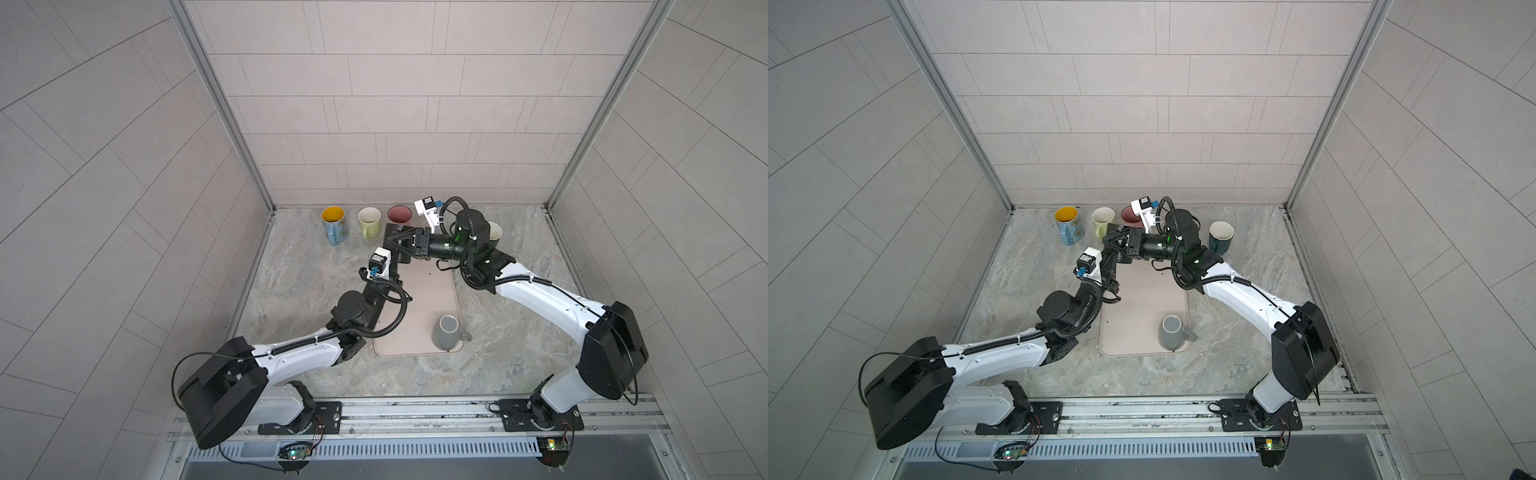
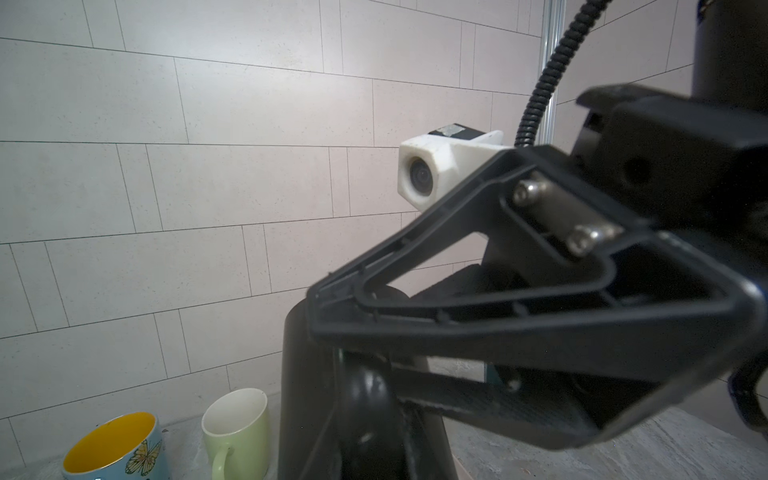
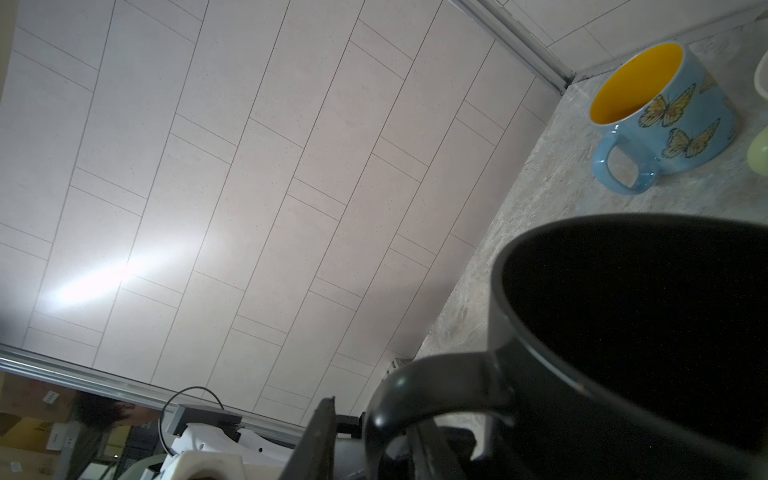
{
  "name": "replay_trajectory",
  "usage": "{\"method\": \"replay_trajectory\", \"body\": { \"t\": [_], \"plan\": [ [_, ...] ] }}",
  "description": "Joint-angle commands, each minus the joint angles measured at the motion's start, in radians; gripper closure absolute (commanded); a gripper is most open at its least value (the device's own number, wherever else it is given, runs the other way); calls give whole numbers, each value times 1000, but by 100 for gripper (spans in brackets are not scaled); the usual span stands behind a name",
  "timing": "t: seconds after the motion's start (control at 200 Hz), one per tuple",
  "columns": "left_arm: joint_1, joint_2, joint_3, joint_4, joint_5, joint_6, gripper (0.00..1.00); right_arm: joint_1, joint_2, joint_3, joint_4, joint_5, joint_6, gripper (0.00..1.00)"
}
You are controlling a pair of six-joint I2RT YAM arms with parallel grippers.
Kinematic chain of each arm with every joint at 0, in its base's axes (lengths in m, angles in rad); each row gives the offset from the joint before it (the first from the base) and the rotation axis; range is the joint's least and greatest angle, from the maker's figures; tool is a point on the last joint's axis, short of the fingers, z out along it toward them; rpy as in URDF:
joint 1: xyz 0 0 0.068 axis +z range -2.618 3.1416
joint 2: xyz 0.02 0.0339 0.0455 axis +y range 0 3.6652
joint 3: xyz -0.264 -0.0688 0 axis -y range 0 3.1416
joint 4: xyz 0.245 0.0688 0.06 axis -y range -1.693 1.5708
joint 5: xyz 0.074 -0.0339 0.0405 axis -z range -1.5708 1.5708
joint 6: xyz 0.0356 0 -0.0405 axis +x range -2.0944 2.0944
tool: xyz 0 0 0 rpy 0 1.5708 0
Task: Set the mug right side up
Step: 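Open and withdraw the left gripper while the right gripper carries the black mug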
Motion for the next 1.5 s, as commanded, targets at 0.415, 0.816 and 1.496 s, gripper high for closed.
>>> {"method": "replay_trajectory", "body": {
  "t": [0.415, 0.816, 1.496],
  "plan": [
    [-7, -47, 4, 107, -18, -56, 86, 7, -13, -22, 13, 1, -32, 100],
    [-7, -113, -9, -21, -49, -69, 42, -28, -64, -32, 27, 32, -66, 100],
    [62, -312, 132, -748, -146, -260, 39, -198, 18, -123, 108, 234, -495, 100]
  ]
}}
